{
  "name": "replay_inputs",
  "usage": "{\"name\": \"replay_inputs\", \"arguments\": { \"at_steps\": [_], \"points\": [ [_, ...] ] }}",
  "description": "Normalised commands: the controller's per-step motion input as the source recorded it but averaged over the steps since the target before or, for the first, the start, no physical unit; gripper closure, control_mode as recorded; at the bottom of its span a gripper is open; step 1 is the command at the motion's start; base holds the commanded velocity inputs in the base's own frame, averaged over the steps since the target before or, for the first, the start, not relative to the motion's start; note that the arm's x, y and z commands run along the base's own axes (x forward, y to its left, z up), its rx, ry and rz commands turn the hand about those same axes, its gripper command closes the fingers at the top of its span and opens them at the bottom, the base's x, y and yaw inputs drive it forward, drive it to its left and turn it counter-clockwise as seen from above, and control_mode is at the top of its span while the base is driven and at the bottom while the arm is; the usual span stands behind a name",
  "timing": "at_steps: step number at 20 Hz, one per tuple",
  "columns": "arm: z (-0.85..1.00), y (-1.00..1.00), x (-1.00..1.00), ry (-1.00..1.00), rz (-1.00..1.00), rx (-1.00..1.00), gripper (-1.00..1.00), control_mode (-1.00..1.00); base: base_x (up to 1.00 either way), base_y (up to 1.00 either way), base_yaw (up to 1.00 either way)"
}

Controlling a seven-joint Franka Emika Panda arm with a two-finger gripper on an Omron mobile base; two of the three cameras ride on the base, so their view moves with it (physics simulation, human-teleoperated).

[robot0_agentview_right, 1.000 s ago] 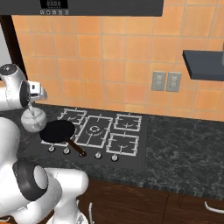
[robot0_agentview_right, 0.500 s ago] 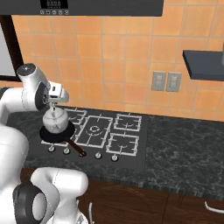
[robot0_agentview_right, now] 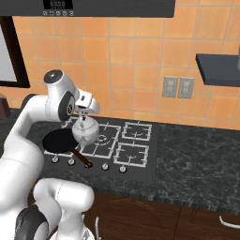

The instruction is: Pick the kettle from the counter and place it on a stove burner. Then turn the burner on.

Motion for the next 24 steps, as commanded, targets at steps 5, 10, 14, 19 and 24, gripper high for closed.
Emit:
{"name": "replay_inputs", "arguments": {
  "at_steps": [5,10,14,19,24],
  "points": [
    [-0.07,-0.89,0.15,0.00,-0.10,0.00,1.00,-1.00,0.00,0.00,0.00],
    [-0.33,-0.69,0.14,0.00,-0.01,0.00,1.00,-1.00,0.00,0.00,0.00],
    [-0.19,-0.53,0.18,0.00,0.00,0.00,1.00,-1.00,0.00,0.00,0.00],
    [-0.20,-0.61,0.12,0.00,0.00,0.00,1.00,-1.00,0.00,0.00,0.00],
    [-0.10,-0.50,0.20,0.01,0.00,0.01,1.00,-1.00,0.00,0.00,0.00]
  ]
}}
